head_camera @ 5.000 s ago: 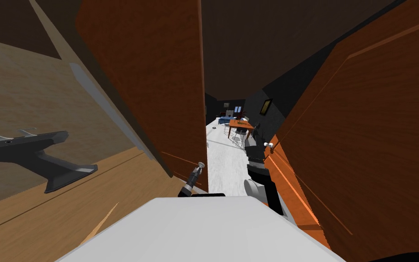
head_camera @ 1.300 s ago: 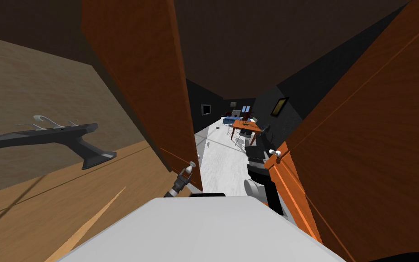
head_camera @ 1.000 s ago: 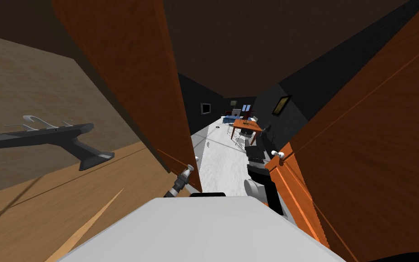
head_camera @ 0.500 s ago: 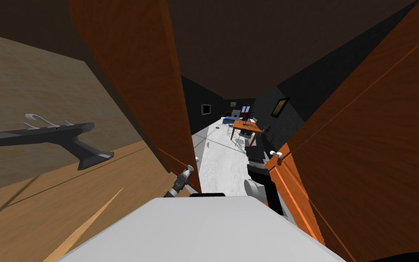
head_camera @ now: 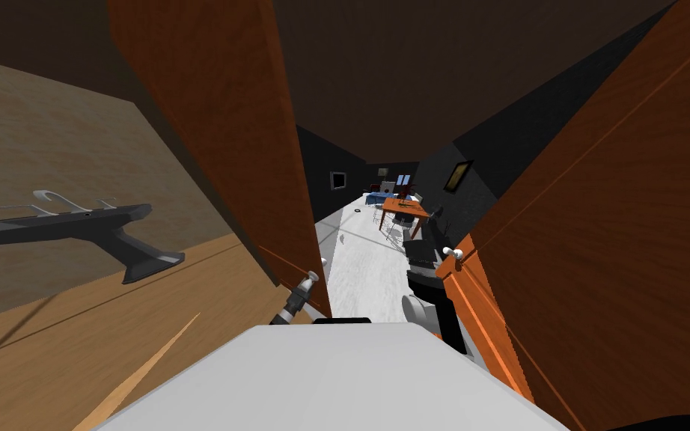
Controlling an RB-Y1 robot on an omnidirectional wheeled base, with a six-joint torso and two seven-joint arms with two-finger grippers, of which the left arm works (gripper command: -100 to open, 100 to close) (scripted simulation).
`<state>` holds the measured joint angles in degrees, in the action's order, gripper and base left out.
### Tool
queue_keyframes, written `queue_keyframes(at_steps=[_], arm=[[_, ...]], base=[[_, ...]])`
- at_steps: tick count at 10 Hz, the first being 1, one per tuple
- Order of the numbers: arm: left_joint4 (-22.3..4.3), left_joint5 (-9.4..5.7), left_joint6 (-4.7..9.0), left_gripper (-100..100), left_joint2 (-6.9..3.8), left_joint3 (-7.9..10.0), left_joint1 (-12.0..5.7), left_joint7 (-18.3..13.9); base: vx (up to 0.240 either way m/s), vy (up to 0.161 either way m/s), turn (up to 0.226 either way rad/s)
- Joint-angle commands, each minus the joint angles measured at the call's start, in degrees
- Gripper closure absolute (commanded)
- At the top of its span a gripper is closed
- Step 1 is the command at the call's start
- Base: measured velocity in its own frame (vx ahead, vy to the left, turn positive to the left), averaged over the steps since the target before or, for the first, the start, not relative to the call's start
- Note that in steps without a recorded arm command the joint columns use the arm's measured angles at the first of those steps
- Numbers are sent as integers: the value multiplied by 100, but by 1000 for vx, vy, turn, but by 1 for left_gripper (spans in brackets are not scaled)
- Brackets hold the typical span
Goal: Push the door open
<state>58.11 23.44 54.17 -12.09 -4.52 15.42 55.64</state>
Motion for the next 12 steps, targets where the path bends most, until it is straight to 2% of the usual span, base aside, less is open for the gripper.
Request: queue_keyframes(at_steps=[1, 4, 5, 7, 8, 10, 11, 12], arm=[[-15, -93, 3, 100, 11, 15, -61, -239], [-98, -302, -8, 100, 43, 30, -152, -713], [-98, -302, -8, 100, 43, 30, -152, -754], [-160, -455, -17, 100, 67, 40, -218, -1095], [-160, -455, -17, 100, 67, 40, -218, -1125], [-234, -639, -27, 100, 96, 53, -298, -1485], [-234, -639, -27, 100, 96, 53, -298, -1550], [-271, -730, -32, 100, 111, 60, -338, -1740]], base=[[21, -9, -30], [19, -8, -40], [16, -7, -16], [17, -9, -28], [18, -8, -22], [26, -4, -37], [19, 7, -23], [15, -7, -40]])
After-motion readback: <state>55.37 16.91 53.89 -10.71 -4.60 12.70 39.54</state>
